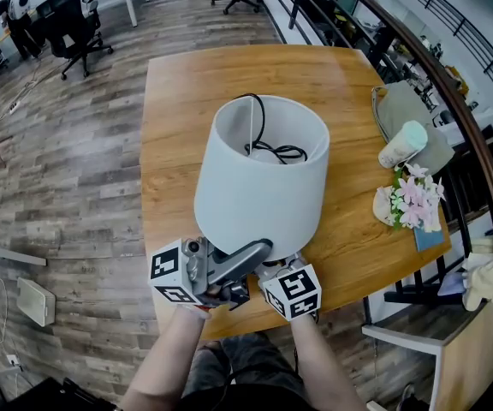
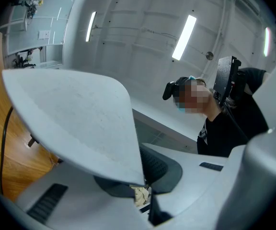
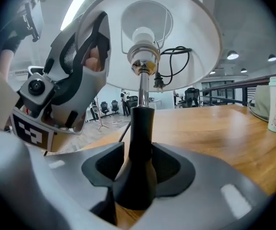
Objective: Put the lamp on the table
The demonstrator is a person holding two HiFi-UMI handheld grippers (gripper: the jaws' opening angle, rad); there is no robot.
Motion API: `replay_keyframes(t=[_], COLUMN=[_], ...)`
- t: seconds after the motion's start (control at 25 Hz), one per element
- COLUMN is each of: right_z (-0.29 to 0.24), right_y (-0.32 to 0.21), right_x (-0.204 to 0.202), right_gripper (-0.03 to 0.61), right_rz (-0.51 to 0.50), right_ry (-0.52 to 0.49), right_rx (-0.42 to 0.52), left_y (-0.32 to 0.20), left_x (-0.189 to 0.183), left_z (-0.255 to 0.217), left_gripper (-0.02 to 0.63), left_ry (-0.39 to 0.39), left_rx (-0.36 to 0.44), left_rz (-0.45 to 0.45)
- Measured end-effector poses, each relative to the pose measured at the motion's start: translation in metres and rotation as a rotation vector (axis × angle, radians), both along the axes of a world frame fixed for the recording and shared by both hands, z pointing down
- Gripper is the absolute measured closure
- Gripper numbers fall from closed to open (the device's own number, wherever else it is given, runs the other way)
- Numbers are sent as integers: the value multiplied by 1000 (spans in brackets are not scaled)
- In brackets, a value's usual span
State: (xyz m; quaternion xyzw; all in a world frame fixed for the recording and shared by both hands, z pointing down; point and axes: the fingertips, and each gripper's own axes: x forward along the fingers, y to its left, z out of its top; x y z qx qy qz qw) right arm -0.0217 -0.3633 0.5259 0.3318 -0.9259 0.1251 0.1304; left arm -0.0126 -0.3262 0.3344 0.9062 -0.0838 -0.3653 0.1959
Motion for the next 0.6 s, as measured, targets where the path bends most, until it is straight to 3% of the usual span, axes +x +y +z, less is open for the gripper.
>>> replay_keyframes(t=[0.52, 0.6], right_z=[2, 3], right_y=[26, 36], right_x=[7, 8], right_gripper=[396, 431], right_rz=[30, 21], right_ry=[44, 63], right_rx=[-14, -13], left_y=[21, 26], left_x=[0, 0], left_z=[7, 10], left_gripper=[611, 611], left_ry=[8, 12], left_rx=[-15, -24], left_rz=[5, 5])
